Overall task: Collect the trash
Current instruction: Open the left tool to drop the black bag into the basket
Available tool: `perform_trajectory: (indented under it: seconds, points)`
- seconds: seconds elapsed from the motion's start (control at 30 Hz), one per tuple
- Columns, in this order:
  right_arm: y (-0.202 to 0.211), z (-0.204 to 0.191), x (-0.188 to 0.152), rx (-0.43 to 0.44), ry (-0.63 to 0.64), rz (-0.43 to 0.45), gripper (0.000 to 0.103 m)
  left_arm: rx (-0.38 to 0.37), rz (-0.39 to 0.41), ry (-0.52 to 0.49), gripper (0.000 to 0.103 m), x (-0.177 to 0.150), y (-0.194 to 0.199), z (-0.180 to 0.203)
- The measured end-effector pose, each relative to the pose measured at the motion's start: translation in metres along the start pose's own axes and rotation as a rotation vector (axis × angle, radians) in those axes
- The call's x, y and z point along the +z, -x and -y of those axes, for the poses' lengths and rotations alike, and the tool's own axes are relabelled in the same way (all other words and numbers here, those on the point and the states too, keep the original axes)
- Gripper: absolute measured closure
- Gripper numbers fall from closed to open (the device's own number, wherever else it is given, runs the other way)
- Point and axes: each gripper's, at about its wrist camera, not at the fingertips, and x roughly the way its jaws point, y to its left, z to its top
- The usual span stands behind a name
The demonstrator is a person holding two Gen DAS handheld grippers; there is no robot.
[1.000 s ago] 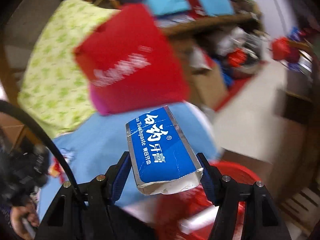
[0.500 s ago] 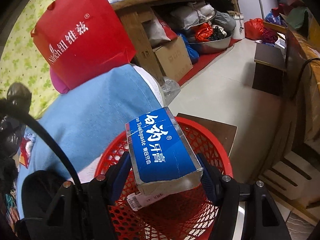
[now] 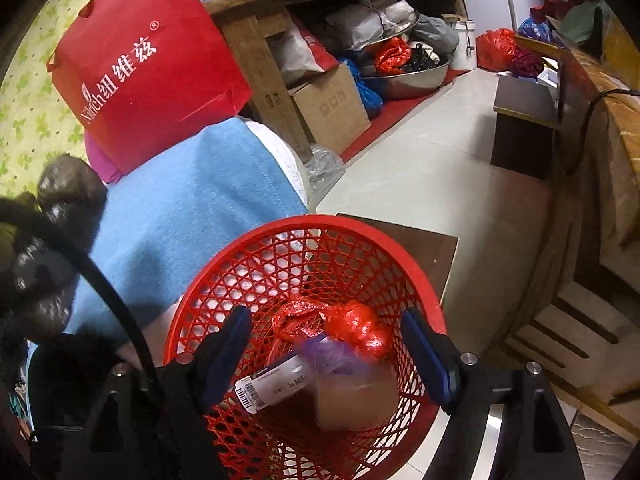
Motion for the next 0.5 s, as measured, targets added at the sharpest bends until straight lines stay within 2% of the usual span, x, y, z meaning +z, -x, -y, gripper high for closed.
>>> perform_trajectory:
  seconds: [0.1,0.3,0.33,0.4,0.5]
  points:
    - [0.015,0.0,0.004,-0.033,0.004,0.057,0.023,-0.034,-0.042,-0.001,0.066,-0.001,-0.011,0.003]
    - [0.054,0.005,0.019,-0.076,-0.007,0.192,0.023,-0.054,-0.119,-0.04,0.064,-0.004,-0.033,0.016]
    - [0.061,0.006,0.021,-0.075,-0.013,0.214,0.023,-0.057,-0.13,-0.045,0.061,-0.004,-0.037,0.018]
    - [0.07,0.008,0.025,-0.078,-0.02,0.239,0.023,-0.053,-0.151,-0.047,0.032,-0.003,-0.041,0.021]
    - [0.077,0.005,0.031,-0.069,-0.025,0.259,0.023,-0.061,-0.136,-0.044,0.028,0.001,-0.036,0.022]
